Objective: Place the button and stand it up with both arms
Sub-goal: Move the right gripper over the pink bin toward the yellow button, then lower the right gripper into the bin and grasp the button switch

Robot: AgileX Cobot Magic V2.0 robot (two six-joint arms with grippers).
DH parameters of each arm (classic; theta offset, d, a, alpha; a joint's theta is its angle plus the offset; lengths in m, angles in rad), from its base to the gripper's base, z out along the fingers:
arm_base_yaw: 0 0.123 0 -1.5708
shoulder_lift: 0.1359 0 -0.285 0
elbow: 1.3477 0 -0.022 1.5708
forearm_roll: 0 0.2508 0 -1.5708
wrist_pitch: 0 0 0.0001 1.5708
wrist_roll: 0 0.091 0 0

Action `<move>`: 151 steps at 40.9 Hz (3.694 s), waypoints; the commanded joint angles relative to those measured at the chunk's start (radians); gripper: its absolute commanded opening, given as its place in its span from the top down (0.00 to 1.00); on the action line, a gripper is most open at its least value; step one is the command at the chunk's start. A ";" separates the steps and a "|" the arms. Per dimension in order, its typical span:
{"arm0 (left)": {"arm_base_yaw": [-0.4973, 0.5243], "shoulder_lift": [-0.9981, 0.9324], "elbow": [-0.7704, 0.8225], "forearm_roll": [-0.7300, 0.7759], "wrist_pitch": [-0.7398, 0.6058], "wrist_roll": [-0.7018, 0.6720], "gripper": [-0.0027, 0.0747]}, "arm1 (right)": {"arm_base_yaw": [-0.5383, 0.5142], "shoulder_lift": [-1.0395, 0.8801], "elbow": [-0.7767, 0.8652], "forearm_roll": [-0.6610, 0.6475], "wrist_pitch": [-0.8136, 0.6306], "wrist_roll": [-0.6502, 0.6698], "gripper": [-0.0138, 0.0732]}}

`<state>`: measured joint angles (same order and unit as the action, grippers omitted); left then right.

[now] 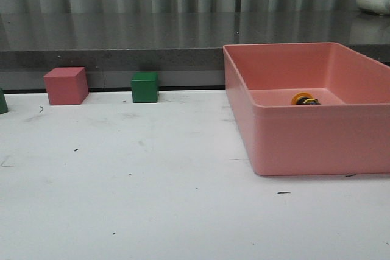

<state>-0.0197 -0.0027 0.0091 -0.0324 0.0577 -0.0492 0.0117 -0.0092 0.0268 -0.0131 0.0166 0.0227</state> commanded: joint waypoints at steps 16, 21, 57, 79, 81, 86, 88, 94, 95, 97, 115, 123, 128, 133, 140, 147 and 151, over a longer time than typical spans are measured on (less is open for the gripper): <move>-0.007 -0.022 0.015 -0.001 -0.084 -0.001 0.99 | 0.002 -0.019 -0.003 -0.008 -0.083 -0.008 0.98; -0.007 -0.022 0.015 -0.001 -0.084 -0.001 0.99 | 0.002 -0.019 -0.003 -0.008 -0.083 -0.008 0.98; -0.007 0.177 -0.617 -0.004 0.280 -0.001 0.99 | 0.002 0.223 -0.600 -0.008 0.445 -0.008 0.98; -0.007 0.503 -0.742 -0.004 0.440 -0.001 0.99 | 0.002 0.573 -0.704 -0.008 0.611 -0.008 0.98; -0.007 0.520 -0.742 -0.004 0.441 -0.001 0.99 | 0.002 0.594 -0.704 -0.008 0.617 -0.008 0.98; -0.007 0.555 -0.739 -0.004 0.443 -0.001 0.99 | 0.002 0.641 -0.704 -0.008 0.632 -0.008 0.98; -0.007 0.570 -0.739 -0.004 0.443 -0.001 0.99 | 0.002 0.656 -0.704 -0.008 0.634 -0.008 0.97; -0.007 0.609 -0.739 -0.004 0.447 -0.001 0.86 | 0.002 0.687 -0.704 -0.008 0.631 -0.008 0.76; -0.007 0.612 -0.739 -0.004 0.447 -0.001 0.80 | 0.002 0.688 -0.704 -0.008 0.630 -0.008 0.69; -0.007 0.620 -0.739 -0.004 0.447 -0.001 0.67 | 0.002 0.688 -0.704 -0.008 0.630 -0.008 0.55; -0.207 0.641 -0.762 -0.005 0.482 0.038 0.28 | 0.013 0.708 -0.741 0.035 0.653 -0.008 0.19; -0.405 0.641 -0.762 -0.005 0.483 0.038 0.28 | 0.107 0.817 -0.848 0.035 0.713 -0.011 0.19; -0.493 0.641 -0.762 -0.005 0.483 0.038 0.28 | 0.189 0.928 -0.922 0.035 0.732 -0.011 0.19; -0.536 0.641 -0.762 -0.029 0.483 0.038 0.28 | 0.253 1.055 -0.996 0.035 0.749 -0.011 0.19; -0.538 0.641 -0.762 -0.055 0.484 0.038 0.29 | 0.259 1.259 -1.120 0.034 0.800 0.018 0.19; -0.538 0.641 -0.762 -0.053 0.484 0.038 0.29 | 0.257 1.444 -1.248 0.013 0.837 0.088 0.19; -0.538 0.641 -0.762 -0.053 0.484 0.038 0.29 | 0.239 1.550 -1.311 0.005 0.840 0.124 0.19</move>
<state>-0.5508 0.6335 -0.7177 -0.0744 0.6129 -0.0085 0.2661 1.5019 -1.2067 0.0088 0.8785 0.1143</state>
